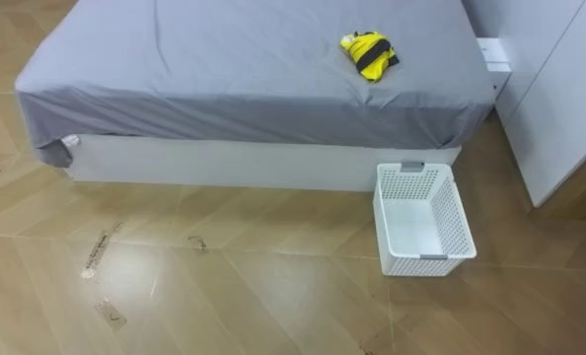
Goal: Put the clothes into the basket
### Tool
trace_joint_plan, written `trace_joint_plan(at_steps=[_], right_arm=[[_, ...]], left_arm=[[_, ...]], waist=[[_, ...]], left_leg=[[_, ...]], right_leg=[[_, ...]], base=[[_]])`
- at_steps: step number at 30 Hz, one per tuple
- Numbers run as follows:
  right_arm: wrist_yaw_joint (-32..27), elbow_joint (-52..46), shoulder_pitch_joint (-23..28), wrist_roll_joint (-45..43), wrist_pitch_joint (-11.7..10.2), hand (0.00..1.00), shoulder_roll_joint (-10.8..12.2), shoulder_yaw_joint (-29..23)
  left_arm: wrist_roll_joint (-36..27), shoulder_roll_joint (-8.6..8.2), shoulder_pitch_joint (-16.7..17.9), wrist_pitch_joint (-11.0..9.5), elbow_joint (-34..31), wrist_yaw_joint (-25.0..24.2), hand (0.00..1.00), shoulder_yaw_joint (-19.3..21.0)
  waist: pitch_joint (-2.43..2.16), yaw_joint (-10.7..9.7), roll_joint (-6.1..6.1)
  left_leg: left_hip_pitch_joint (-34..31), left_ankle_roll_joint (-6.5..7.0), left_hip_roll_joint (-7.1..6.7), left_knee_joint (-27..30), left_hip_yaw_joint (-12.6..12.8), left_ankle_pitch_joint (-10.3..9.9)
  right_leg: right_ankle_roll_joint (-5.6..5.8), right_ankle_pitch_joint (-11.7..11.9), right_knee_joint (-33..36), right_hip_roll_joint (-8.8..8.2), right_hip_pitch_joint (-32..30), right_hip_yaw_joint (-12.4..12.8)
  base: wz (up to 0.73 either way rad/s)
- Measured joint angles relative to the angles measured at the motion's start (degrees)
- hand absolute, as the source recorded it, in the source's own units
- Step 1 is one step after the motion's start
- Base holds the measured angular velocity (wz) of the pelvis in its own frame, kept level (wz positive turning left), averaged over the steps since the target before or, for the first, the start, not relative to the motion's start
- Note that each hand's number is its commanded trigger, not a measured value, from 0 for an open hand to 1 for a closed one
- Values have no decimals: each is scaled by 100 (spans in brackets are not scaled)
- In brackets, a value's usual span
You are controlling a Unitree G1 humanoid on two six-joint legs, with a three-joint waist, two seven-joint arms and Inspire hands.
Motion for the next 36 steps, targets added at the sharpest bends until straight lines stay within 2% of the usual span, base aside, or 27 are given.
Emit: trace_joint_plan(at_steps=[7, 14, 21, 24, 27, 30, 31, 32, 33, 34, 35, 36], right_arm=[[3, 1, 9, -98, 0, 0, 44, 0], [-37, 6, 13, -81, 0, 0, 47, -1], [-69, 250, 37, -75, 43, 0, 70, -64], [-58, 245, 45, -60, 49, 0, 80, -137], [-46, 249, 35, 90, 86, 0, 85, -91], [26, 242, 9, 123, 174, 0, 111, -94], [49, 247, 8, 150, 174, 0, 118, -99], [46, 241, 28, 201, 173, 0, 118, -89], [43, 241, 39, 248, 167, 0, 108, -89], [28, 250, 53, 356, 160, 0, 95, -92], [14, 271, 61, 387, 159, 0, 93, -93], [-18, 293, 115, 471, 157, 0, 62, -131]], left_arm=[[7, 0, 12, 0, 0, 15, 0, 11], [-2, 3, 27, 0, 8, -71, 0, 152], [-64, -23, 59, 46, 72, -147, 0, 323], [-253, -44, 72, 81, 126, -150, 0, 377], [-507, -48, 67, 105, 126, -144, 0, 374], [-664, -27, 58, 106, 110, -152, 0, 456], [-769, -12, 63, 106, 111, -158, 0, 500], [-982, -2, 70, 106, 99, -154, 0, 544], [-1112, -1, 75, 104, 79, -157, 0, 543], [-1326, 2, 76, 85, 77, -171, 0, 570], [-1405, -3, 80, 78, 81, -192, 0, 598], [-1546, -13, 62, 39, 76, -244, 0, 608]], waist=[[6, 0, -34], [-6, 4, -63], [-25, 0, -32], [-25, -2, -21], [-22, 16, -19], [-26, 35, -44], [-28, 51, -64], [-29, 110, -89], [-27, 118, -83], [-4, 135, -67], [15, 133, -91], [12, 108, -99]], left_leg=[[1, 0, 0, 13, -13, 0], [-3, 0, -4, 20, -15, 0], [6, 0, -8, 25, 0, 0], [1, 0, -3, 57, 20, 0], [-26, -26, 39, 170, 154, -36], [-273, -111, 194, 700, 166, -269], [-475, -156, 289, 1118, 176, -357], [-686, -163, 374, 1613, 194, -363], [-804, -161, 437, 1868, 203, -362], [-1114, -118, 574, 2506, 180, -335], [-1317, -24, 606, 2830, 132, -313], [-1613, 147, 407, 2976, 120, -397]], right_leg=[[-1, -2, -1, -2, 28, -10], [0, -14, -3, -8, 46, -34], [1, -14, -6, -14, 39, -55], [-1, -15, 7, -15, 28, -49], [-33, -70, 65, -5, 31, -51], [-137, -392, 530, 65, -200, -28], [-192, -511, 692, 111, -269, -30], [-282, -580, 753, 155, -277, -9], [-326, -604, 758, 191, -267, 6], [-412, -625, 759, 250, -205, 102], [-493, -673, 776, 284, -134, 160], [-549, -773, 830, 264, -65, 280]], base=[[0], [0], [0], [0], [2], [4], [4], [0], [0], [5], [26], [40]])
